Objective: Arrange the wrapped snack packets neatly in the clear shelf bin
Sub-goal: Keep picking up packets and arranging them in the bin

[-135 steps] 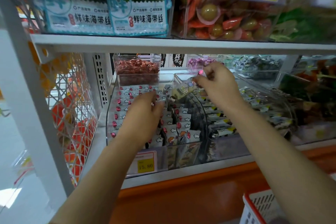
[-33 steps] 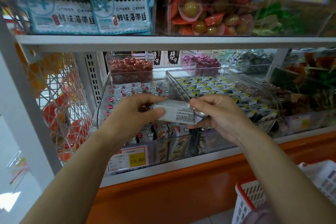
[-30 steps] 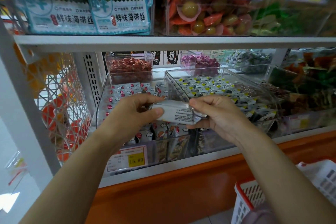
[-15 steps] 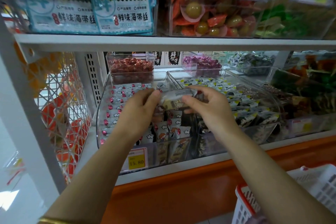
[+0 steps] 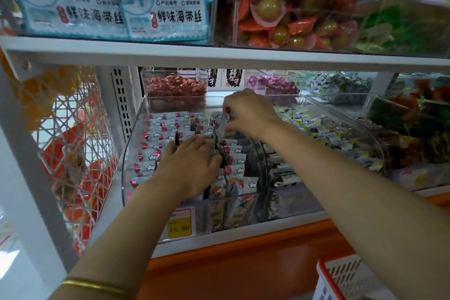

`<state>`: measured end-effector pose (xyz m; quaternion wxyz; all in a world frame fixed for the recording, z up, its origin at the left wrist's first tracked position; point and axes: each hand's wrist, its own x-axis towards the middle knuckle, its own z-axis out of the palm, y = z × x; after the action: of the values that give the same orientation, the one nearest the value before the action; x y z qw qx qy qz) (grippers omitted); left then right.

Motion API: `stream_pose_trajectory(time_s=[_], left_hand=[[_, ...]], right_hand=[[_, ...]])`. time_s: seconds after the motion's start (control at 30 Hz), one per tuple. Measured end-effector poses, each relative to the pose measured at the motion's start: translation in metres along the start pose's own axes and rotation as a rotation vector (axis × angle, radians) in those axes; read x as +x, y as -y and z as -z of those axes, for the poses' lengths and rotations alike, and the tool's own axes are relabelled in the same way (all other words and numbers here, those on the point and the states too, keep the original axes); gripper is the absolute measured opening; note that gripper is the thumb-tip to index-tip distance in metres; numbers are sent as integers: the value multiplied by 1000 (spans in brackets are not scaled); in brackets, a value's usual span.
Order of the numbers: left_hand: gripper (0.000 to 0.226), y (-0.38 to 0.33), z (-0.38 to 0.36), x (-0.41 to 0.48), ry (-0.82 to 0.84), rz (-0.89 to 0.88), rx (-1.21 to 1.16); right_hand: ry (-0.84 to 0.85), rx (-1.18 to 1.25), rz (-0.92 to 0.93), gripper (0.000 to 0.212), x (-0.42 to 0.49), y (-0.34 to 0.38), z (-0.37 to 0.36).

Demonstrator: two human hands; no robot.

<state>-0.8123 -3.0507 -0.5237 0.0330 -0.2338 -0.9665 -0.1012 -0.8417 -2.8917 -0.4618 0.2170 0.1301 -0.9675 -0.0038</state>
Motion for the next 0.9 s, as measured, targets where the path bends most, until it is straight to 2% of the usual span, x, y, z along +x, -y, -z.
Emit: stream_pose_trajectory(time_s=[0.1,0.2,0.3,0.33,0.4,0.5,0.57,0.7,0.9], left_hand=[[56,0,0,0,-15,-9,-25],[56,1,0,1,-13,-16,-43],[56,2,1,2,-8,-25,-54],[55,3,1,2,-8,-26,-60],[55,3,1,2,-10,-27,-78],[54,3,2,2,-15,-35,-106],[52,3,3,2,-22,-40,-118],[51,4,3,3,-33,-45,-130],[49,6,4,2,-56,-57,-148]], right_hand=[[210,-115,43,30,11,3,-1],[398,-201,56,6,23,4,-5],[572,-268,17,37,28,4,-17],[584,-264,3,42,28,4,-20],[495,-173,28,37,30,1,-19],[225,103,-29,25,36,-7,-11],[117,124,-68,24,43,-9,-9],[195,-34,-44,24,55,-5,-22],[258,-222,5,6,54,2,-33]])
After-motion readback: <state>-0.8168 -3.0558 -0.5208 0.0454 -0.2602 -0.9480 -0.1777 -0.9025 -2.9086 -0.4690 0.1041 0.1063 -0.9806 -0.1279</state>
